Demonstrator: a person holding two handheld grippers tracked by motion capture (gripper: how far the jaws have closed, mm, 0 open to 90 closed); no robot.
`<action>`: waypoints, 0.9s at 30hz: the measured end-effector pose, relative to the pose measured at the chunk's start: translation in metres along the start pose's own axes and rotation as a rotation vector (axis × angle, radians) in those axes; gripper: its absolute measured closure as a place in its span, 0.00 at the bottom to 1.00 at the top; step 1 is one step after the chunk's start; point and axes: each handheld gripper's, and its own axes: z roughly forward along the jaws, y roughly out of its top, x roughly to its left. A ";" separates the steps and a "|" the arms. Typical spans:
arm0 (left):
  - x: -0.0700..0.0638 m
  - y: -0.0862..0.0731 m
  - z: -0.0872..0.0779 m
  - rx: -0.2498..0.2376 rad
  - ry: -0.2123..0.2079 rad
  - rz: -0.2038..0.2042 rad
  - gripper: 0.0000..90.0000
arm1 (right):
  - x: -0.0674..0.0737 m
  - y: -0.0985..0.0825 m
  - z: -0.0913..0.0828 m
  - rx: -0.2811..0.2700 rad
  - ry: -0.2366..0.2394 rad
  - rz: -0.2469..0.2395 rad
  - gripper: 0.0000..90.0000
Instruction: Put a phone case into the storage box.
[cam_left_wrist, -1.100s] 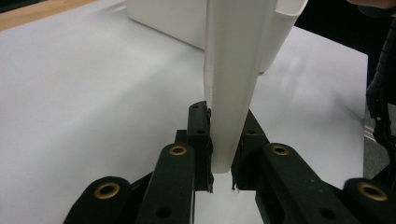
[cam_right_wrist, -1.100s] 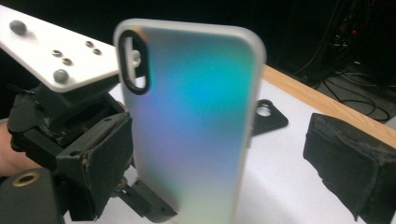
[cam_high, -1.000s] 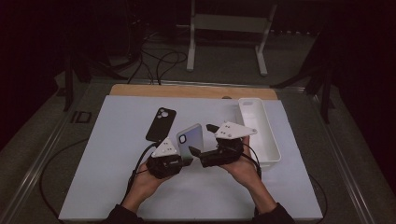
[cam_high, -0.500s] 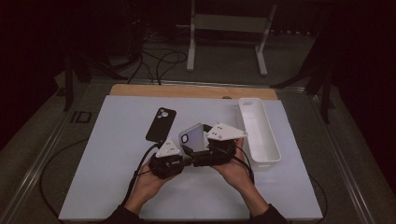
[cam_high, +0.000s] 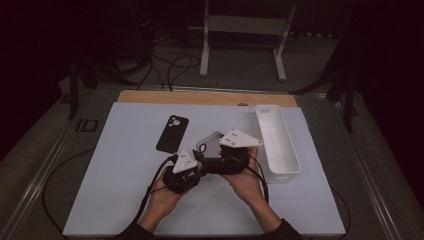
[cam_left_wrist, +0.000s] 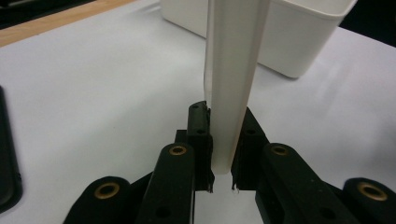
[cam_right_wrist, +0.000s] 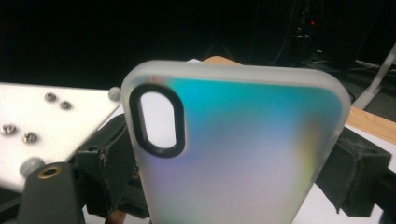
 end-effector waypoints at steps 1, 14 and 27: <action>0.000 0.000 0.000 0.000 0.000 0.000 0.90 | 0.000 0.000 0.000 0.000 0.000 0.000 0.17; 0.000 -0.003 0.004 0.008 0.025 -0.044 0.90 | -0.001 0.000 -0.001 -0.016 -0.016 0.020 0.16; -0.003 -0.002 0.006 0.009 0.037 -0.045 0.90 | -0.002 0.000 0.001 -0.011 -0.008 0.019 0.16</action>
